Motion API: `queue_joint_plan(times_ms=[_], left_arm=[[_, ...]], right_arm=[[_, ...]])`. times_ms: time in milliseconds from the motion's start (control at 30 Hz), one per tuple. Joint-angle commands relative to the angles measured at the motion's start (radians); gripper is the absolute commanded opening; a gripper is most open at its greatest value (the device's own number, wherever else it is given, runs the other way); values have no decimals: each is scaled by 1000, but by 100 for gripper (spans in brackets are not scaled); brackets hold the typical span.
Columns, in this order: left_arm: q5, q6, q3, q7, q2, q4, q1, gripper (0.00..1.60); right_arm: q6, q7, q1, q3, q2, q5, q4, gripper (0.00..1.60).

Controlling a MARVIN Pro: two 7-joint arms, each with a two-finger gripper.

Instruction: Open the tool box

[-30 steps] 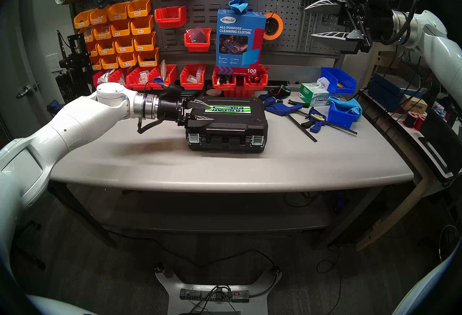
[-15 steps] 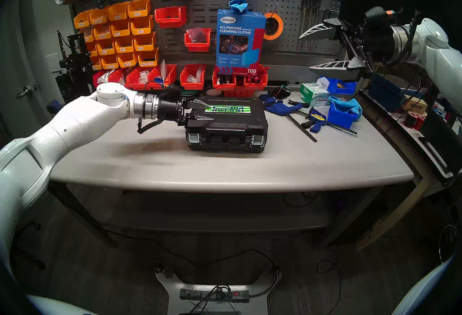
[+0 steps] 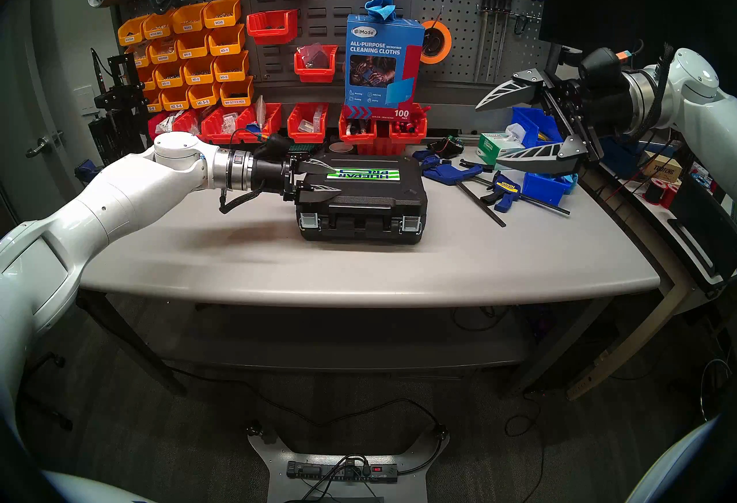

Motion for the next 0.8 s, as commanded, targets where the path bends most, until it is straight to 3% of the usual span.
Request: queue_joint_plan(times_ms=[0, 400, 767], left_arm=[[5, 2, 6, -3, 4, 2, 4, 160], [5, 2, 6, -2, 4, 1, 4, 160], [4, 2, 6, -1, 4, 1, 4, 160]], right_arm=[[3, -2, 25, -2, 46, -4, -31, 160], [5, -2, 42, -10, 65, -25, -58, 160], [30, -2, 67, -14, 18, -101, -113, 160]])
